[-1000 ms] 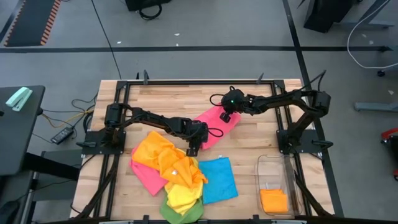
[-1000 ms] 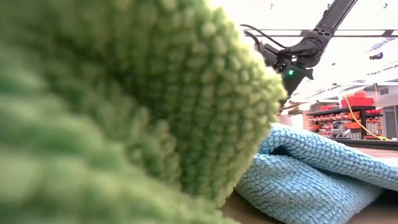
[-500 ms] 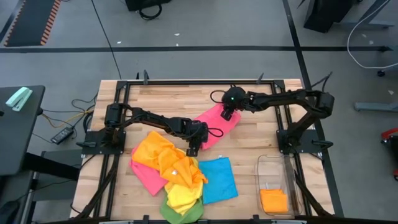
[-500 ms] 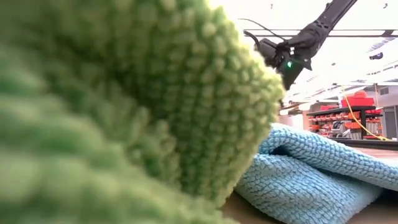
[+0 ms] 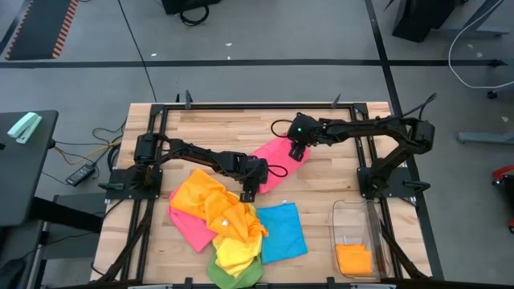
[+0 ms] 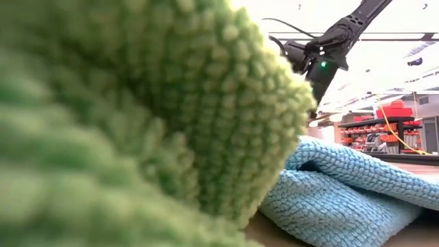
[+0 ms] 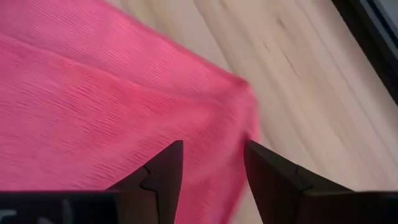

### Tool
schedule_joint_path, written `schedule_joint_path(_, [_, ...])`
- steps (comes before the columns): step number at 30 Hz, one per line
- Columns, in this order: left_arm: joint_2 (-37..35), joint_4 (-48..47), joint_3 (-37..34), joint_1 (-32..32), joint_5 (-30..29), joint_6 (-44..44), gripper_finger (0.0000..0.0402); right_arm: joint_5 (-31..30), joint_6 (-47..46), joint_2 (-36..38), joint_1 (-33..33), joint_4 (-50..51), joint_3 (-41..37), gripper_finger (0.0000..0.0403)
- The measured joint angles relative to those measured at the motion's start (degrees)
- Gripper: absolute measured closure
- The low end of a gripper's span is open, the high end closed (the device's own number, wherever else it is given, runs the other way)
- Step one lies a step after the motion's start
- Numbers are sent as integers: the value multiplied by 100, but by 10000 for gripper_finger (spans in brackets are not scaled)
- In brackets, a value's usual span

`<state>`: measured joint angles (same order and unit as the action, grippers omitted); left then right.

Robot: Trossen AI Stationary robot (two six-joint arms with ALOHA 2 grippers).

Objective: Fold microfiber towels
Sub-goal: Fold the pink towel

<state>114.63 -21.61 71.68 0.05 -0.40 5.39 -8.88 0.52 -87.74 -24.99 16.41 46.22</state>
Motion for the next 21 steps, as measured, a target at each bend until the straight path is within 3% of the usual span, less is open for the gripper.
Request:
schedule_joint_path(9, [-7, -126, 4, -2, 7, 21, 316, 27, -68, -4, -172, 815, 0, 226])
schedule_joint_path(15, [-7, -131, 4, -2, 7, 26, 316, 389, -284, -4, -197, 1106, 0, 228])
schedule_joint_path(21, [-7, -135, 4, 16, 4, 39, 312, 665, -339, -4, -196, 1261, 0, 259])
